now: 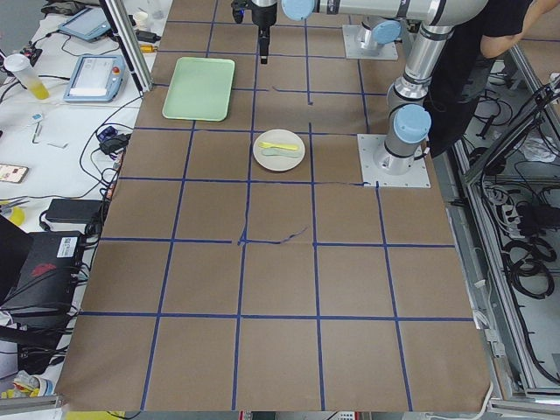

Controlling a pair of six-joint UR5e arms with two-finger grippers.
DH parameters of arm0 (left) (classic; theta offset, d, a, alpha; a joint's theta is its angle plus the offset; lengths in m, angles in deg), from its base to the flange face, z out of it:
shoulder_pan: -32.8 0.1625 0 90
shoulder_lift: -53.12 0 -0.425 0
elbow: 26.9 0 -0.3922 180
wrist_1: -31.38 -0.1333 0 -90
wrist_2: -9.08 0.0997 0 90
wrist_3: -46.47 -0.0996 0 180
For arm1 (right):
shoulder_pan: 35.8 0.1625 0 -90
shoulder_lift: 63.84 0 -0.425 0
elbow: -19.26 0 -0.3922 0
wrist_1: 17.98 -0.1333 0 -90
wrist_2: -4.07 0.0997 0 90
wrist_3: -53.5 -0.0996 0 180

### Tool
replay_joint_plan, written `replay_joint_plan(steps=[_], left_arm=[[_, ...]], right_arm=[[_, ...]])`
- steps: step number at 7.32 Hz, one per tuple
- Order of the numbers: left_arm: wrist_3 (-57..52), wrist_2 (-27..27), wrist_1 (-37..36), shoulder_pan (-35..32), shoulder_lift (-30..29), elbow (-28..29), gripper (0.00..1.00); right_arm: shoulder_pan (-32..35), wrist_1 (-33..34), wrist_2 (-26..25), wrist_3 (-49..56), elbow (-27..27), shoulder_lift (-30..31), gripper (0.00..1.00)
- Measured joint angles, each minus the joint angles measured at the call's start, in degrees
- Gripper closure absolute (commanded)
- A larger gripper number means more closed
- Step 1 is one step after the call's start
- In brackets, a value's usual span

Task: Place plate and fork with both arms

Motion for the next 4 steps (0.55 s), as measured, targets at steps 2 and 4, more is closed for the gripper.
replay_joint_plan(steps=[2,4], left_arm=[[-0.2,0.0,0.0,0.0,0.0,0.1,0.0],[-0.2,0.0,0.0,0.0,0.2,0.0,0.0]], right_arm=[[0.0,0.0,-0.1,0.0,0.0,0.1,0.0],[0.0,0.0,-0.3,-0.1,-0.2,0.1,0.0]])
